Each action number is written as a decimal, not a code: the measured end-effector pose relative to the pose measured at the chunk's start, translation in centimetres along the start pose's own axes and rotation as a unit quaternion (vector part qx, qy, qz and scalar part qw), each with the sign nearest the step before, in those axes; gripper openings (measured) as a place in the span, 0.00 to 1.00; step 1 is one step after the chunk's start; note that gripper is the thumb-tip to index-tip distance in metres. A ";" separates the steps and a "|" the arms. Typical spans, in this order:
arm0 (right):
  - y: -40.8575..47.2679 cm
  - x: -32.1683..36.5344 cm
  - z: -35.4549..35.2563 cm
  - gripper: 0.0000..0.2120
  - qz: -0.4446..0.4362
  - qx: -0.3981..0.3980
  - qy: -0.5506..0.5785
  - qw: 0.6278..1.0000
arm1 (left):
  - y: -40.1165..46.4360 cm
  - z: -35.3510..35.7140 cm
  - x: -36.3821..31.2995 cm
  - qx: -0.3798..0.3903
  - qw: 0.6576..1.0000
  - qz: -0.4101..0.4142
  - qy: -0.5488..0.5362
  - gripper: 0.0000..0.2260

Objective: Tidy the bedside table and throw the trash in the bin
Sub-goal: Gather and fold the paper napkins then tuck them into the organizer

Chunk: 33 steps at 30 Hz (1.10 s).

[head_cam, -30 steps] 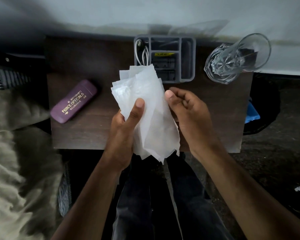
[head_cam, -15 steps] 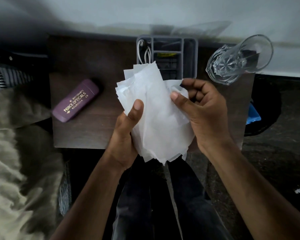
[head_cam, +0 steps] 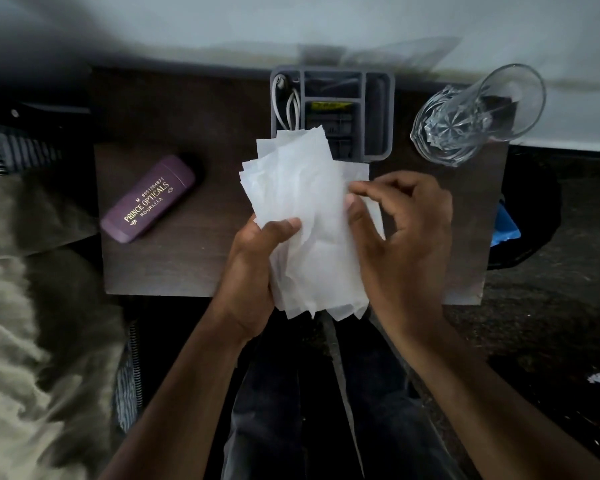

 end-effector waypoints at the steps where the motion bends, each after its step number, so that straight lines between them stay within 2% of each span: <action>1: -0.2 0.2 0.2 0.12 0.008 0.023 0.023 0.999 | 0.0 0.2 -0.2 0.008 1.000 -0.001 -0.006 0.26; 4: -0.4 0.6 0.9 0.15 0.074 0.086 0.114 0.987 | -0.3 0.8 -0.7 0.046 0.998 0.025 0.028 0.29; 8: 0.1 0.5 1.3 0.19 0.119 0.100 0.142 0.978 | -0.6 1.0 -0.7 0.067 0.996 0.022 0.063 0.33; 11: 0.4 -0.1 1.5 0.21 0.143 0.114 0.155 0.971 | -0.5 0.6 -0.4 0.050 0.996 0.020 0.071 0.30; 13: 0.5 -0.6 1.5 0.20 0.155 0.123 0.178 0.964 | -0.4 0.2 -0.2 0.011 0.996 0.020 0.091 0.24; 15: 0.5 -1.4 1.6 0.19 0.198 0.130 0.238 0.942 | -0.4 0.1 -0.1 -0.032 0.995 0.002 0.092 0.18; 19: 0.4 -2.4 2.1 0.14 0.275 0.183 0.336 0.882 | -0.5 0.4 0.1 -0.052 0.998 -0.035 0.029 0.18; 24: 0.9 -2.4 2.2 0.13 0.281 0.267 0.389 0.836 | -0.5 1.0 -0.2 -0.052 0.997 -0.032 0.049 0.23; 26: 1.3 -2.3 2.1 0.14 0.275 0.270 0.399 0.832 | -0.5 1.2 -0.5 -0.048 0.996 -0.011 0.075 0.24; 28: 1.7 -2.3 2.0 0.14 0.265 0.272 0.407 0.831 | -0.5 1.7 -0.8 0.001 0.994 0.014 0.104 0.19; 30: 2.0 -2.6 1.7 0.19 0.258 0.283 0.409 0.828 | -0.5 1.8 -0.8 0.015 0.993 0.027 0.115 0.15; 33: 1.9 -3.5 0.9 0.22 0.230 0.315 0.368 0.844 | -0.3 1.8 -1.1 0.023 0.988 0.048 0.144 0.14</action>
Point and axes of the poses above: each hand's wrist, its own y-axis towards the middle knuckle, its own z-axis out of the palm, x = y × z, the point moved 4 cm from there along y, towards the middle knuckle, and after that the axes turned 3 degrees about y, right-handed, at the moved point
